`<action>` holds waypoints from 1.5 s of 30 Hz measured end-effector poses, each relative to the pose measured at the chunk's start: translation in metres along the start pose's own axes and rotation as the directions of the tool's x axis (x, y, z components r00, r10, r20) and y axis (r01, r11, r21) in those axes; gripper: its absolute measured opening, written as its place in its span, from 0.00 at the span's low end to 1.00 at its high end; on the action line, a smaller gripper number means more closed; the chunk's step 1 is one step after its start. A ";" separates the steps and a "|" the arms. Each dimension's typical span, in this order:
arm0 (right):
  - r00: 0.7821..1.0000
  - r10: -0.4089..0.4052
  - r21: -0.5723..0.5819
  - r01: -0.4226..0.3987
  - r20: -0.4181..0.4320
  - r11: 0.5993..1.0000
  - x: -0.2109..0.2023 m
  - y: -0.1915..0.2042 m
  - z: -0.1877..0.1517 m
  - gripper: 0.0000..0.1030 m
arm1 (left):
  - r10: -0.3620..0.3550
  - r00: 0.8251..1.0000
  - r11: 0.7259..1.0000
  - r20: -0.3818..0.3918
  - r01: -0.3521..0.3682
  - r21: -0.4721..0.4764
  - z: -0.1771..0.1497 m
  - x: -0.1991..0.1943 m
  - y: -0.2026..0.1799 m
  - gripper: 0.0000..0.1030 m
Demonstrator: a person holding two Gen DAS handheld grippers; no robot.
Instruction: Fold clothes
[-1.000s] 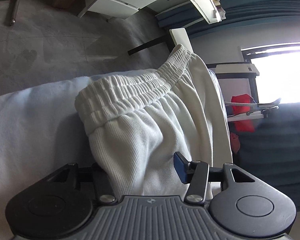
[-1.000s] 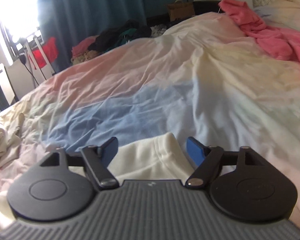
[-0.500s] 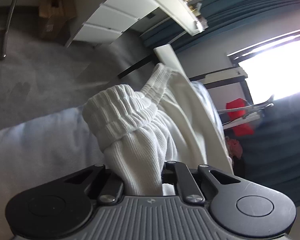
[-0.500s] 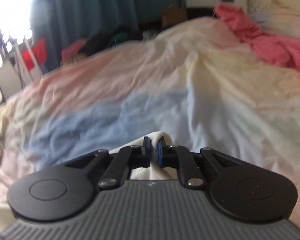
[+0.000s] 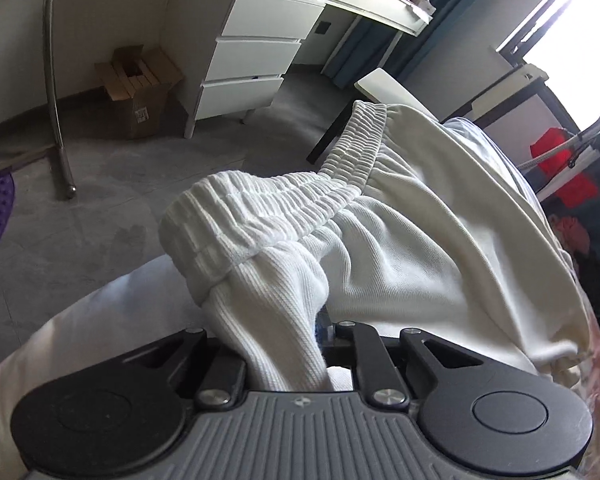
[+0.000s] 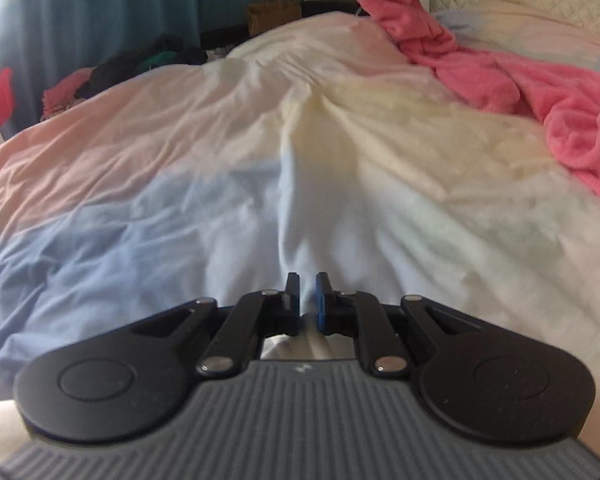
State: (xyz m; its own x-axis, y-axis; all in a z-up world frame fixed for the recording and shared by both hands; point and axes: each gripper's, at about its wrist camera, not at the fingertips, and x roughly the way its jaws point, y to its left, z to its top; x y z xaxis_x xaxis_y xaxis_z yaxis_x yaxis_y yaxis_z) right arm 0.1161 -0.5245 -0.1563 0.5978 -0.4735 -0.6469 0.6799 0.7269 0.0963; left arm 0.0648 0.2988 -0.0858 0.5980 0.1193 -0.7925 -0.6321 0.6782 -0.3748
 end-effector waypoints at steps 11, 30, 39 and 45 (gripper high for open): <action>0.997 0.032 -0.010 -0.031 0.072 0.999 -0.060 0.001 0.012 0.81 | 0.068 0.995 0.984 0.075 -0.079 0.161 -0.017 -0.049 -0.033 0.80; 0.813 0.573 -0.269 -0.532 0.100 0.802 -0.314 0.154 -0.009 0.81 | -0.356 0.912 0.796 0.204 0.181 0.578 -0.123 -0.165 -0.200 1.00; 0.753 0.649 -0.268 -0.606 0.108 0.749 -0.342 0.195 -0.066 0.81 | -0.448 0.868 0.672 0.214 0.169 0.721 -0.183 -0.161 -0.238 1.00; 0.762 0.638 -0.288 -0.590 0.113 0.755 -0.327 0.204 -0.091 0.81 | -0.472 0.859 0.655 0.199 0.191 0.731 -0.186 -0.137 -0.252 1.00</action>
State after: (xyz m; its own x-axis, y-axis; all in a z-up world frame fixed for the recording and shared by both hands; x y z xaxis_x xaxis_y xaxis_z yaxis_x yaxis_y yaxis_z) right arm 0.0203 -0.1762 0.0064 0.9372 0.0472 -0.3457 0.0381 0.9710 0.2359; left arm 0.0503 -0.0235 0.0277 0.9098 -0.0731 -0.4086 0.0599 0.9972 -0.0451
